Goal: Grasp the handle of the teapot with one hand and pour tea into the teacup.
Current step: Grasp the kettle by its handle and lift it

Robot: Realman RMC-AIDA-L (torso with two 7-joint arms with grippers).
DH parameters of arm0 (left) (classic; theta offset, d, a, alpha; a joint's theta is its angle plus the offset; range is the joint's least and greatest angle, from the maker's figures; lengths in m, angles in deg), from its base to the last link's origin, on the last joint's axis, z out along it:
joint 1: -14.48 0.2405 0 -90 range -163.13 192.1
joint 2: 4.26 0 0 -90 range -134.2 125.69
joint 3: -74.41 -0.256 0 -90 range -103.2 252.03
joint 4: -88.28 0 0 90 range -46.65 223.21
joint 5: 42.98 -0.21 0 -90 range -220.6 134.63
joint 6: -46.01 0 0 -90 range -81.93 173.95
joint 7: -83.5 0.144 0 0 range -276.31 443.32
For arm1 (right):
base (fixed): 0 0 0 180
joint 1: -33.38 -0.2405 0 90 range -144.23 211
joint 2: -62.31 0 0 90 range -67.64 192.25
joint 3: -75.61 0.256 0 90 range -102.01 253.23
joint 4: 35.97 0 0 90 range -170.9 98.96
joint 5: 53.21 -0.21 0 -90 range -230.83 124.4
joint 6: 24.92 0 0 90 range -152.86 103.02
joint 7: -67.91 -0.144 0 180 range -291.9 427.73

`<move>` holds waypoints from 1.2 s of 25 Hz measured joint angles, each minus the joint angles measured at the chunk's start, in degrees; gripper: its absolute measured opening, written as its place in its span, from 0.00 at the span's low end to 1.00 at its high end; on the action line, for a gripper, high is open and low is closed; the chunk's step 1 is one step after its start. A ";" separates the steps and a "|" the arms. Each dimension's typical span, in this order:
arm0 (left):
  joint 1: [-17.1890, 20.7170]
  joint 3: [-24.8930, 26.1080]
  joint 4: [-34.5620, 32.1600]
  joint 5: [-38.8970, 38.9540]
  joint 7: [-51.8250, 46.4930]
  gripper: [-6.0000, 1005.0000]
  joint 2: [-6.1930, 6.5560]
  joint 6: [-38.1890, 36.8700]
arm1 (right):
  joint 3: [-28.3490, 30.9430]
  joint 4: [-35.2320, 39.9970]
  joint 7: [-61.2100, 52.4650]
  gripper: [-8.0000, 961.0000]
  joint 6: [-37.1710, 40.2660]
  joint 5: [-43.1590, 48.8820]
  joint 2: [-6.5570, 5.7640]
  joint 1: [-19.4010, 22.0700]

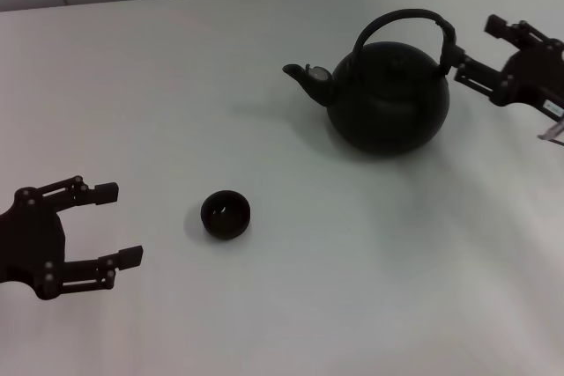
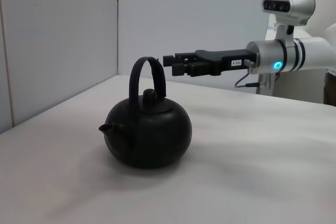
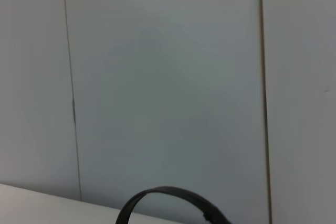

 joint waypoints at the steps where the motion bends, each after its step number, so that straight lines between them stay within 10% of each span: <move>1: 0.07 0.03 0.00 0.00 0.00 0.84 0.01 0.00 | -0.01 -0.61 0.16 0.82 -0.57 0.00 0.00 -0.39; 30: 0.63 0.11 0.00 0.00 -0.10 0.84 0.00 0.18 | 0.69 -5.00 0.88 0.81 -9.46 -0.41 -0.03 -4.61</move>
